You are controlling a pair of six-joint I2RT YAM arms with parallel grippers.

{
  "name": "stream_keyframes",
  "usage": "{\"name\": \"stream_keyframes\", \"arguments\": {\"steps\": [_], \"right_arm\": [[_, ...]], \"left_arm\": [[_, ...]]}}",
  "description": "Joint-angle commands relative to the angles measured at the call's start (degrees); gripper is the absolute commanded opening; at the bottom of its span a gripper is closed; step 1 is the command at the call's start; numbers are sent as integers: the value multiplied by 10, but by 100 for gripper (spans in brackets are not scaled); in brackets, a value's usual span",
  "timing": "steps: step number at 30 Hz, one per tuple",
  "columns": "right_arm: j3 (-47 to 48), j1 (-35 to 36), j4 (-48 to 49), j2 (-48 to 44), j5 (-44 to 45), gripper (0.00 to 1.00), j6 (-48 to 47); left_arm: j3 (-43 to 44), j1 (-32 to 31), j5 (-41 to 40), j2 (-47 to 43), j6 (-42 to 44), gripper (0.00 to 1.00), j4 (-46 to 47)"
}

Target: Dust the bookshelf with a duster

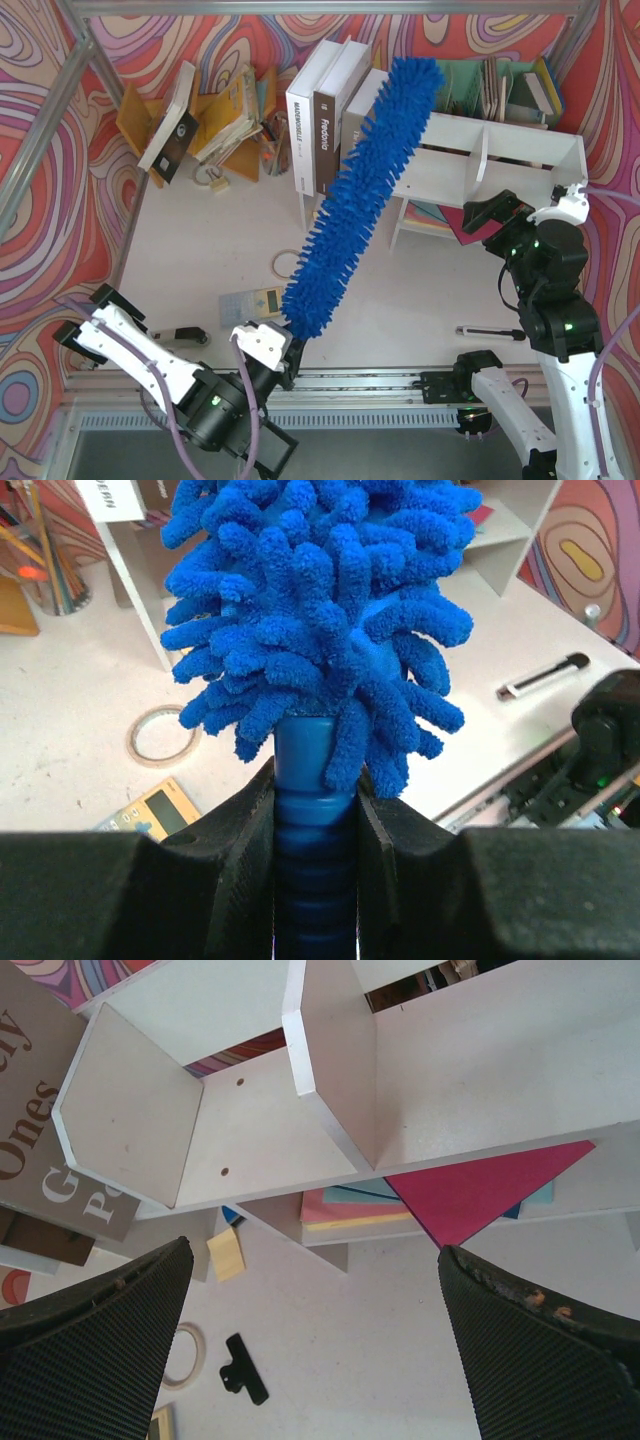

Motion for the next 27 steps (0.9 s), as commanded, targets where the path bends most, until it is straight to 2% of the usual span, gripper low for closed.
{"name": "stream_keyframes", "arguments": {"steps": [1, 6, 11, 12, 15, 20, 22, 24, 27], "right_arm": [[-3, 1, 12, -1, -3, 99, 3], [-4, 1, 10, -3, 3, 99, -2], [-8, 1, 9, -4, 6, 99, -7], [-9, 1, 9, -2, 7, 99, -7], [-14, 1, 14, -2, 8, 99, -5], [-20, 1, 22, 5, -3, 99, 2], [-21, 1, 24, 5, -6, 99, 3], [-22, 0, 24, 5, -5, 99, 4], [-20, 1, 22, 4, -3, 99, 3]], "left_arm": [[-29, 25, -87, -25, -52, 0, -96], [-110, 64, -104, -94, -123, 0, -92], [-161, 74, -102, -159, -113, 0, -49], [-169, 74, -98, -171, -93, 0, -24], [-188, 74, -86, -186, 43, 0, 86], [-196, 74, -85, -192, 74, 0, 123], [-192, 74, -92, -188, 158, 0, 180], [-188, 74, -97, -183, 275, 0, 282], [-178, 74, -96, -184, 293, 0, 306]]}}
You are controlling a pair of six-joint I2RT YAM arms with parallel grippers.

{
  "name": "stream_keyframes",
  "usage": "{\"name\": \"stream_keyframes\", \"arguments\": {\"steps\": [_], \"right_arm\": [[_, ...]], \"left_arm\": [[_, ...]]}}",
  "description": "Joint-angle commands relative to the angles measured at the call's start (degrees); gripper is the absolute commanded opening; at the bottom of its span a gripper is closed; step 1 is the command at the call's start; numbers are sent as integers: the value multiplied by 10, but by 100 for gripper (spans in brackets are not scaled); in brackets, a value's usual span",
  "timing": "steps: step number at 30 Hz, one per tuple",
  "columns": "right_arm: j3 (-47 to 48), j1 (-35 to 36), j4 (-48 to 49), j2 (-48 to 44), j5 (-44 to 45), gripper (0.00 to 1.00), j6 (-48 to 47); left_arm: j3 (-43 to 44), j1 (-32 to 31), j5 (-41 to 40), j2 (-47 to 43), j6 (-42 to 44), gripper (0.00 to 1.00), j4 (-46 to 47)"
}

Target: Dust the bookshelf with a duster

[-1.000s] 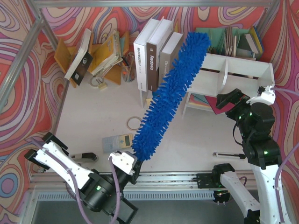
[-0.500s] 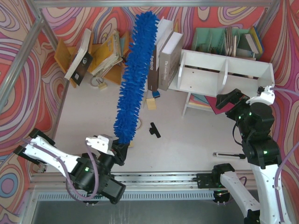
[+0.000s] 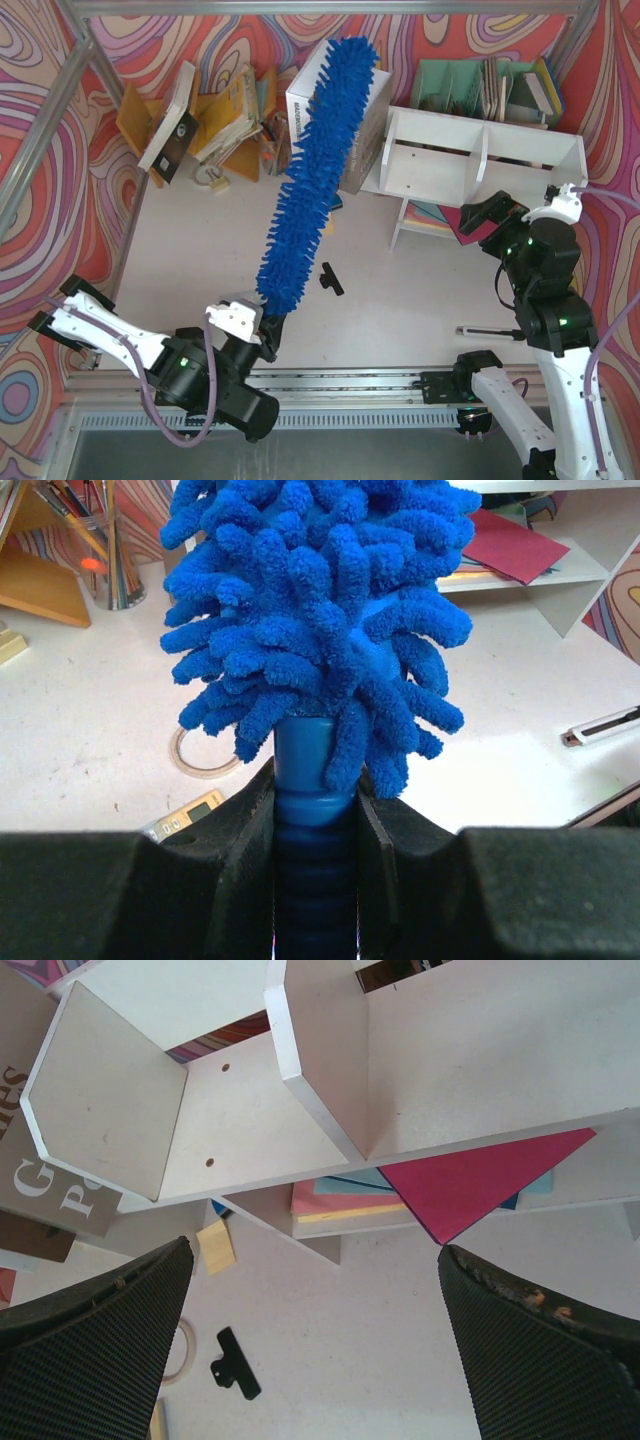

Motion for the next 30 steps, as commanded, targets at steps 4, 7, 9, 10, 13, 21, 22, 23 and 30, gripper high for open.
{"name": "stream_keyframes", "arguments": {"steps": [4, 7, 9, 10, 13, 21, 22, 23, 30], "right_arm": [[-2, 1, 18, -2, -3, 99, 3], [-3, 0, 18, -2, -5, 99, 4], [-5, 1, 19, -3, -6, 99, 5], [-6, 1, 19, -3, -6, 99, 5], [-7, 1, 19, -4, -7, 99, 6], [-9, 1, 17, -4, -5, 99, 0], [-9, 1, 16, -5, -4, 99, -1], [-9, 0, 16, -4, -5, 99, -1], [-12, 1, 17, -4, -4, 99, -3]], "left_arm": [[-14, 1, -48, -8, 215, 0, 196], [-31, 1, -50, -16, 167, 0, 187], [-51, 1, -57, -20, 136, 0, 200], [-61, 1, -63, -22, 134, 0, 219], [-90, 1, -96, -17, 95, 0, 257], [-36, 20, -147, 62, -297, 0, -40], [-28, 26, -147, 70, -295, 0, -49], [-19, 33, -147, 77, -297, 0, -52], [5, 69, -147, 108, -417, 0, -142]]}}
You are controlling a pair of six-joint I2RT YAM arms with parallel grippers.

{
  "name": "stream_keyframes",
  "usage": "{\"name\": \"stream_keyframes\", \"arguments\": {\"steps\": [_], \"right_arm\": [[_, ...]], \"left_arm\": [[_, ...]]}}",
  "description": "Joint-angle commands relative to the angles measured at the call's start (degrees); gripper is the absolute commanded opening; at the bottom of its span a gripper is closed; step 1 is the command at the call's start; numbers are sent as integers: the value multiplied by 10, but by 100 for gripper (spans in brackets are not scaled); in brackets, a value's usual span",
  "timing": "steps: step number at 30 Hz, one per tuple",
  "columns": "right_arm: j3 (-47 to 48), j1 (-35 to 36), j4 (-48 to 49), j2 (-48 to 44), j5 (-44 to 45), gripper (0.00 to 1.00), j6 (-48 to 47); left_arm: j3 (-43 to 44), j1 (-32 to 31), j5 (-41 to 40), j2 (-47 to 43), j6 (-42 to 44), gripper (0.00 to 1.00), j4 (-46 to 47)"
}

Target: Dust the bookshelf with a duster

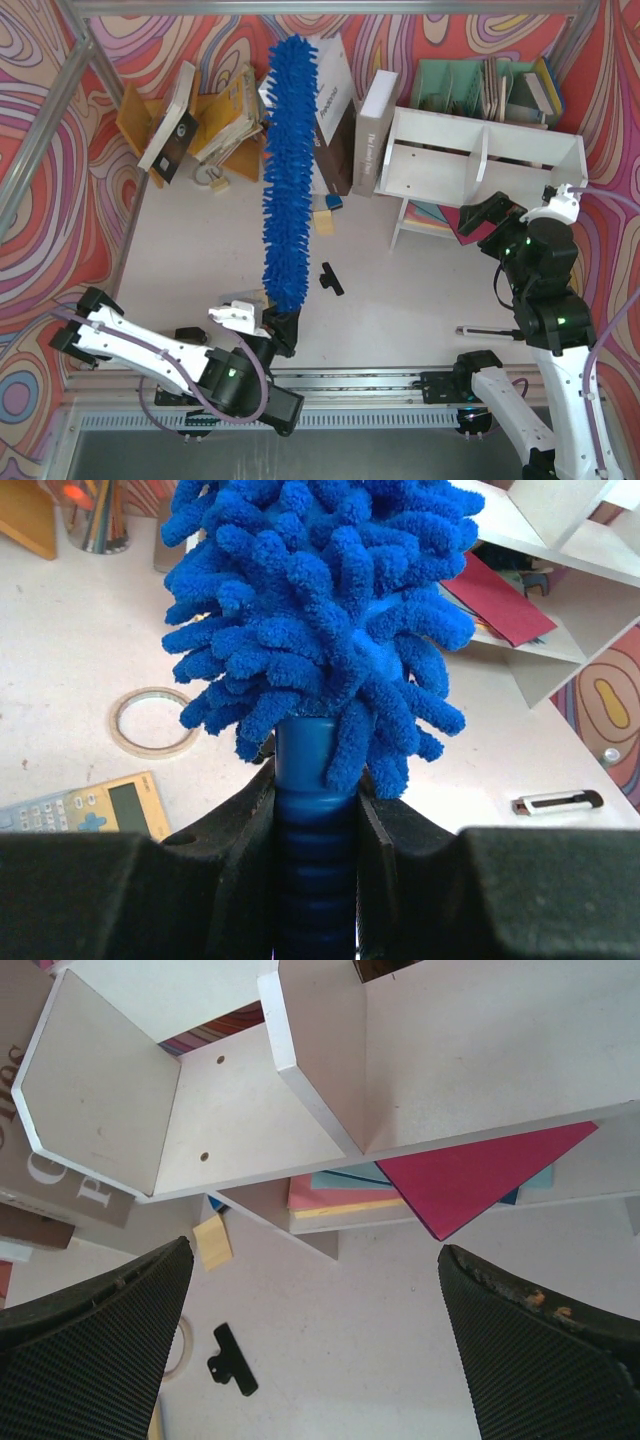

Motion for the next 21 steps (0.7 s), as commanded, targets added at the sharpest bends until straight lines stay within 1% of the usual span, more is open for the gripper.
{"name": "stream_keyframes", "arguments": {"steps": [1, 3, 4, 6, 7, 9, 12, 16, 21], "right_arm": [[-5, 1, 18, -3, -2, 99, -3], [-6, 1, 19, -1, -3, 99, -4], [-7, 1, 20, 0, -3, 99, -4], [-8, 1, 22, 2, -4, 99, -3], [-8, 1, 23, 3, -6, 99, -2], [-8, 1, 24, 4, -7, 99, -1], [-9, 1, 25, 3, -7, 99, -1], [-10, 1, 23, 1, -5, 99, -1], [-11, 1, 21, -2, -3, 99, -3]], "left_arm": [[31, 14, -132, 15, -95, 0, -91], [59, 13, -132, 36, -99, 0, -127], [72, 13, -132, 54, -118, 0, -154], [97, 14, -132, 85, -197, 0, -237], [109, 13, -132, 96, -202, 0, -247], [130, 13, -132, 115, -183, 0, -248], [150, 12, -131, 119, -160, 0, -248], [158, 10, -131, 95, -136, 0, -248], [190, 4, -131, 76, -60, 0, -248]]}}
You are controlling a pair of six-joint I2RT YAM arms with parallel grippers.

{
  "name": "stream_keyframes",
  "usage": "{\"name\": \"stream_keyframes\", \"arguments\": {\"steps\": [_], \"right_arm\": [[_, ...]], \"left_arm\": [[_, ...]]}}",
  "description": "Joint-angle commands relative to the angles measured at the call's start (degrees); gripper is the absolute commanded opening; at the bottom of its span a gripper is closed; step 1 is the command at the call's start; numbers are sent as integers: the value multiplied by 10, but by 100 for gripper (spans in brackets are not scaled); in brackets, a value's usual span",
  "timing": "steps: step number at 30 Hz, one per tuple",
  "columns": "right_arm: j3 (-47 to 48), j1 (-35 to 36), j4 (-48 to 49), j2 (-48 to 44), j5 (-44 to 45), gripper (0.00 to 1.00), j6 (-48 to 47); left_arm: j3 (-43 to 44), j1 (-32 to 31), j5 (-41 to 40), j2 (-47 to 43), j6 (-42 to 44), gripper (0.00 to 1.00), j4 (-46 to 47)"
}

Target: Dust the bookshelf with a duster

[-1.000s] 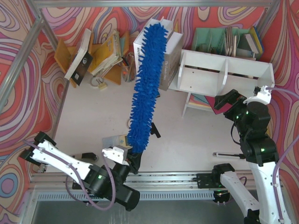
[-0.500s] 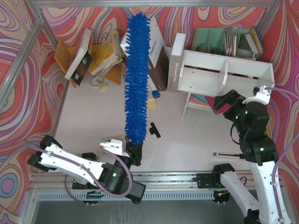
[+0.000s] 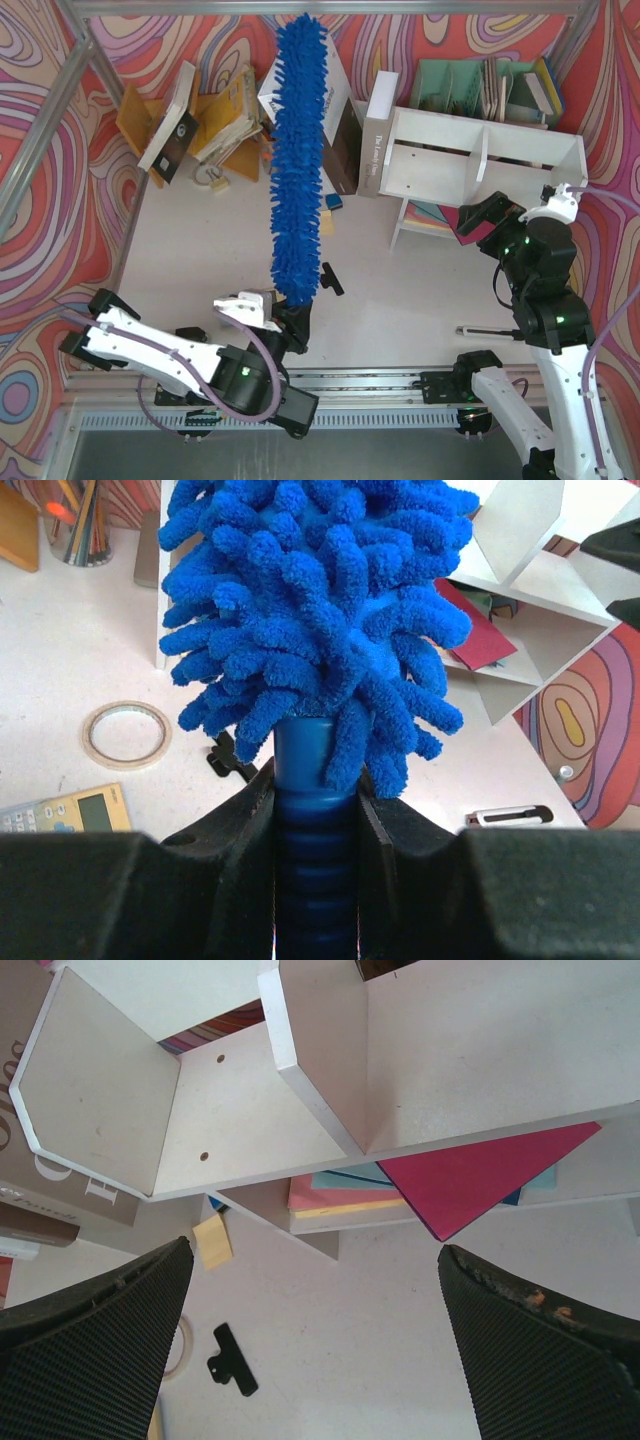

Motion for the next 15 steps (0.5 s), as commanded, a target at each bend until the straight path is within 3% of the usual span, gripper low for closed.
{"name": "stream_keyframes", "arguments": {"steps": [1, 11, 15], "right_arm": [[-7, 1, 16, -4, -1, 99, -3], [-11, 0, 14, -6, -3, 99, -1], [-13, 1, 15, -8, -2, 99, 0]], "left_arm": [[39, -7, -136, -24, 68, 0, -87], [10, -13, -136, -120, 116, 0, -64], [-33, -6, -135, -174, 196, 0, 33]]}}
